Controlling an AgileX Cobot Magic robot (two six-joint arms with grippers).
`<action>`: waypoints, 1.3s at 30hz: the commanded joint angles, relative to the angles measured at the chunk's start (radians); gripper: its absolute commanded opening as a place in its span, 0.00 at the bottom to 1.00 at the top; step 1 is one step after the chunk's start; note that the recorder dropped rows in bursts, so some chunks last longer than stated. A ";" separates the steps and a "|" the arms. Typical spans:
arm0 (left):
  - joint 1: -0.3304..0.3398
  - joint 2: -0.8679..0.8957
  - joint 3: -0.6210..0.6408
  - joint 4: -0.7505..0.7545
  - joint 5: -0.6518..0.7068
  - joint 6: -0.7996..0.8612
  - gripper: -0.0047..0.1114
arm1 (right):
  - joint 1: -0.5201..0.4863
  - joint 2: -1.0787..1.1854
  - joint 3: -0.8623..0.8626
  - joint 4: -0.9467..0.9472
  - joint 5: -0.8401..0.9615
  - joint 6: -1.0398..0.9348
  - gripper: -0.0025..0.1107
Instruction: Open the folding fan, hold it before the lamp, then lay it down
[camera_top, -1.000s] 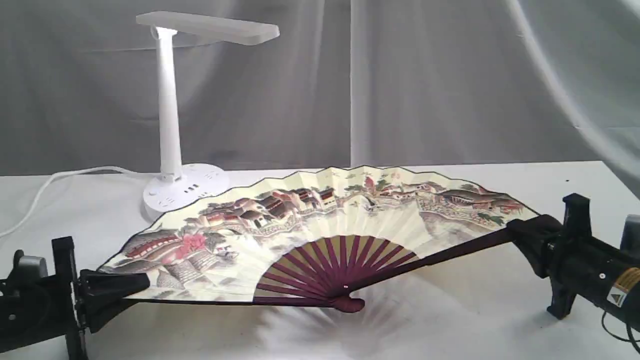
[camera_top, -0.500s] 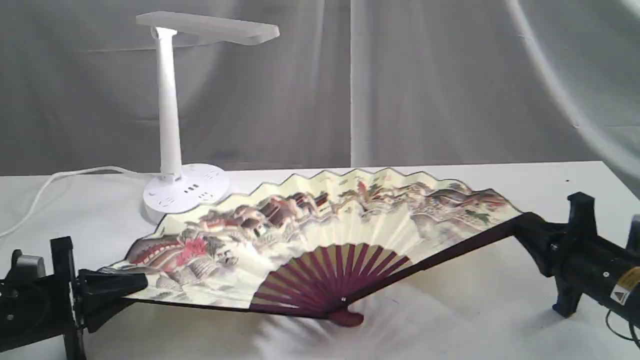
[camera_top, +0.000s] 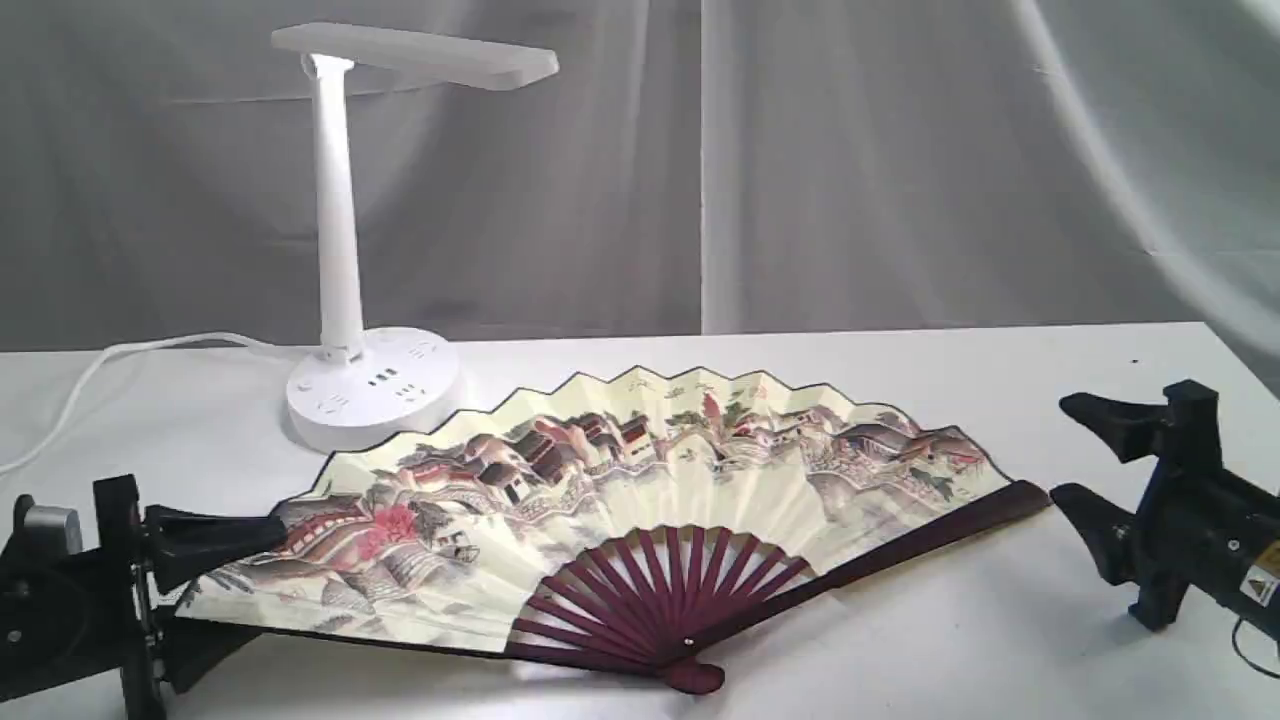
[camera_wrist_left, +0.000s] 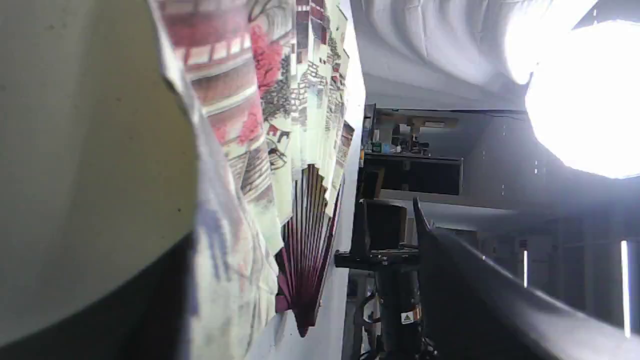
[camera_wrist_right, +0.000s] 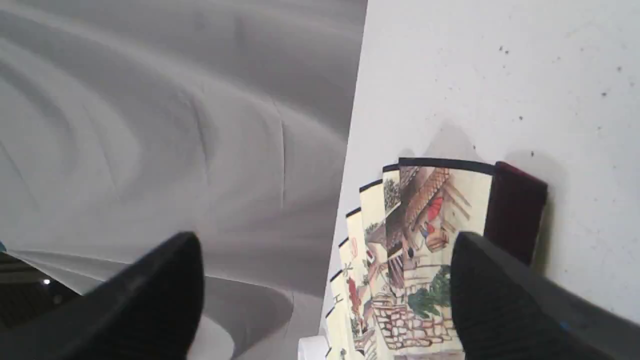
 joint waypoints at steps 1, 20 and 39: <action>0.004 0.011 0.002 0.008 -0.087 0.046 0.61 | -0.003 -0.005 0.002 -0.033 -0.026 -0.047 0.65; 0.133 -0.235 0.002 0.104 -0.087 0.261 0.53 | -0.003 -0.022 -0.005 -0.045 -0.026 -0.511 0.65; -0.035 -0.517 0.004 0.437 -0.714 0.178 0.04 | 0.088 -0.358 -0.005 0.189 0.354 -1.345 0.51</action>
